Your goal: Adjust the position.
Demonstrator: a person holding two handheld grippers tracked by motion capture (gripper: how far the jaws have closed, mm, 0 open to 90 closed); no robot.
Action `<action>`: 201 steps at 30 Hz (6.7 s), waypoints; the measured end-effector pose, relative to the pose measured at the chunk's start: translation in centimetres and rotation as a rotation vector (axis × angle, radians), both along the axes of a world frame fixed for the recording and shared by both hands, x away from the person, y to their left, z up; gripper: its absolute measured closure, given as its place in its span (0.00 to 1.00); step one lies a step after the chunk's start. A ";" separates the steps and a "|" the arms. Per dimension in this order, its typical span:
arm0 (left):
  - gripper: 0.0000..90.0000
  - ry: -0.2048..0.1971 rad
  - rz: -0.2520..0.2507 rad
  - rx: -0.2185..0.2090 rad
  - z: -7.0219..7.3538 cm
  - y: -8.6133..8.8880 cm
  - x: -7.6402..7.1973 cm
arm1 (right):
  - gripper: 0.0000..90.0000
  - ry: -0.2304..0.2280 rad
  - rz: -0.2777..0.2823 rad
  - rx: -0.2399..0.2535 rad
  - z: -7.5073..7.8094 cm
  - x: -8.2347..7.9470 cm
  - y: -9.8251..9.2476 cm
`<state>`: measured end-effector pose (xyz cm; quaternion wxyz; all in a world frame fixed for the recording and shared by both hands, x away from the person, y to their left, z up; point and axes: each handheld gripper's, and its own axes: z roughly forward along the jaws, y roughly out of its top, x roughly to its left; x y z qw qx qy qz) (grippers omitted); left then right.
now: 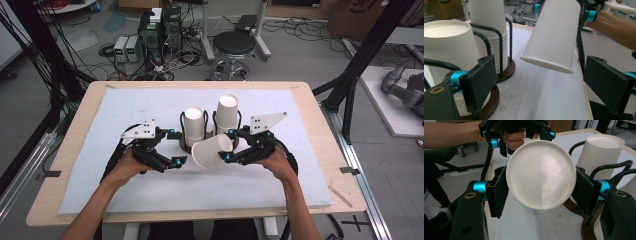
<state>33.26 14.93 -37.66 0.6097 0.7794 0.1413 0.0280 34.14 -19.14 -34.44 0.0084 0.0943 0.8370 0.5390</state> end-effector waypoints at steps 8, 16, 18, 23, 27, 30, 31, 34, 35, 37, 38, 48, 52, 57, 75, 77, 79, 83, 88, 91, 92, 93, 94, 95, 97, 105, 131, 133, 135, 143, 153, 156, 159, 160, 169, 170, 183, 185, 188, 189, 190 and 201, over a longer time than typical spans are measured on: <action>0.13 0.006 -0.047 -0.032 -0.3 -0.9 0.4 | 0.40 0.000 0.026 0.010 -0.1 0.0 0.8; 0.13 0.009 -0.107 -0.066 -0.5 -1.4 0.6 | 0.40 0.001 0.050 0.033 -0.1 0.0 1.2; 0.13 0.012 -0.118 -0.076 -0.5 -1.6 0.6 | 0.40 0.001 0.053 0.038 -0.1 0.0 1.3; 0.13 0.020 -0.140 -0.083 -0.6 -2.1 0.6 | 0.40 0.000 0.063 0.046 0.0 0.0 1.4; 0.13 0.028 -0.150 -0.084 -0.7 -2.5 0.7 | 0.40 0.001 0.070 0.052 -0.1 0.0 1.6; 0.13 0.030 -0.167 -0.070 -0.5 -2.9 0.8 | 0.40 -0.001 0.074 0.054 -0.1 0.0 1.7; 0.13 0.023 -0.171 -0.065 -0.3 -3.1 0.8 | 0.40 -0.002 0.074 0.055 -0.1 0.0 1.7; 0.13 0.019 -0.181 -0.061 0.0 -3.6 0.8 | 0.40 -0.001 0.077 0.058 -0.1 0.0 1.8; 0.13 0.016 -0.185 -0.051 0.0 -3.7 0.9 | 0.40 0.000 0.078 0.062 -0.1 0.0 1.8; 0.13 0.019 -0.190 -0.046 0.0 -3.9 0.9 | 0.40 -0.001 0.079 0.065 0.0 0.0 1.7; 0.13 0.018 -0.192 -0.044 0.0 -4.0 1.0 | 0.40 -0.001 0.077 0.064 0.0 0.0 1.7; 0.13 0.036 -0.210 -0.038 -0.4 -4.4 1.2 | 0.40 -0.002 0.095 0.083 0.1 -0.1 1.5; 0.13 0.041 -0.214 -0.033 -0.6 -4.5 1.3 | 0.40 -0.012 0.104 0.092 0.1 0.0 1.6; 0.14 0.040 -0.228 -0.028 -0.6 -4.6 1.2 | 0.40 -0.011 0.111 0.098 0.1 0.0 1.6; 0.28 0.036 -0.256 -0.025 -0.3 -4.2 1.0 | 0.40 -0.016 0.128 0.102 0.0 0.1 1.8; 0.29 0.030 -0.255 -0.021 -0.3 -4.2 0.9 | 0.40 -0.018 0.129 0.103 0.0 0.0 1.8; 0.30 0.024 -0.253 -0.019 -0.3 -4.2 0.9 | 0.40 -0.020 0.132 0.104 0.0 0.0 1.8; 0.31 0.019 -0.246 -0.015 -0.2 -4.1 0.9 | 0.39 -0.030 0.123 0.098 0.0 0.0 1.8; 0.31 0.026 -0.237 -0.011 -0.2 -4.1 0.9 | 0.17 -0.022 0.103 0.082 -0.2 -0.1 2.0; 0.31 0.024 -0.237 -0.016 -0.2 -4.0 0.9 | 0.15 -0.016 0.092 0.084 -0.3 0.0 2.0; 0.31 0.024 -0.237 -0.016 -0.2 -4.0 0.9 | 0.15 -0.016 0.092 0.084 -0.3 0.0 2.0; 0.31 0.022 -0.238 -0.014 -0.2 -4.0 0.9 | 0.15 -0.017 0.091 0.084 -0.2 -0.1 2.0; 0.31 0.022 -0.239 -0.013 -0.2 -4.0 0.9 | 0.15 -0.012 0.091 0.086 -0.2 -0.1 2.0; 0.31 0.020 -0.237 -0.011 -0.2 -4.0 0.9 | 0.15 -0.016 0.090 0.085 -0.2 -0.1 1.9; 0.31 0.021 -0.238 -0.008 -0.2 -4.0 0.9 | 0.15 -0.016 0.088 0.080 -0.2 0.0 1.9; 0.32 0.008 -0.220 0.043 0.3 -3.5 0.5 | 0.15 -0.007 0.086 0.035 -0.2 -0.1 1.5; 0.32 -0.003 -0.231 0.331 3.1 -3.7 0.3 | 0.15 -0.025 0.096 -0.255 1.4 -0.1 2.1; 0.32 -0.003 -0.229 0.358 3.2 -3.8 0.3 | 0.15 -0.025 0.095 -0.266 1.4 0.0 2.1; 0.32 0.000 -0.230 0.378 3.3 -4.0 0.3 | 0.15 -0.022 0.097 -0.289 1.4 -0.1 2.2; 0.32 0.012 -0.239 0.469 3.6 -4.6 0.2 | 0.16 -0.039 0.110 -0.377 1.7 -0.2 2.8; 0.32 0.038 -0.242 0.595 3.7 -5.6 0.3 | 0.16 -0.051 0.132 -0.497 1.5 -0.3 4.1; 0.32 0.041 -0.246 0.612 3.5 -5.8 0.4 | 0.16 -0.051 0.138 -0.521 1.4 -0.4 4.5; 0.32 0.045 -0.246 0.632 3.3 -6.0 0.5 | 0.17 -0.059 0.152 -0.543 1.3 -0.3 4.9; 0.32 0.047 -0.247 0.638 3.2 -6.1 0.5 | 0.17 -0.052 0.152 -0.554 1.4 -0.4 5.0; 0.32 0.046 -0.248 0.702 3.3 -6.8 0.5 | 0.17 -0.073 0.170 -0.595 1.6 -0.3 5.8; 0.32 0.047 -0.245 0.708 3.4 -6.9 0.5 | 0.17 -0.075 0.168 -0.603 1.6 -0.3 5.9; 0.33 0.032 -0.248 0.799 3.3 -8.3 0.5 | 0.17 -0.065 0.174 -0.697 0.8 -0.4 6.9; 0.32 0.030 -0.250 0.807 3.3 -8.4 0.5 | 0.17 -0.067 0.175 -0.708 0.7 -0.4 6.9; 0.32 0.028 -0.250 0.821 3.2 -8.6 0.5 | 0.17 -0.061 0.172 -0.714 0.6 -0.3 7.0; 0.33 0.027 -0.251 0.826 3.2 -8.7 0.5 | 0.17 -0.065 0.170 -0.716 0.6 -0.3 7.0; 0.33 0.028 -0.249 0.829 3.2 -8.7 0.5 | 0.17 -0.064 0.170 -0.717 0.6 -0.3 7.0; 0.33 0.040 -0.246 0.854 3.0 -8.9 0.6 | 0.17 -0.056 0.181 -0.767 0.1 -0.2 7.5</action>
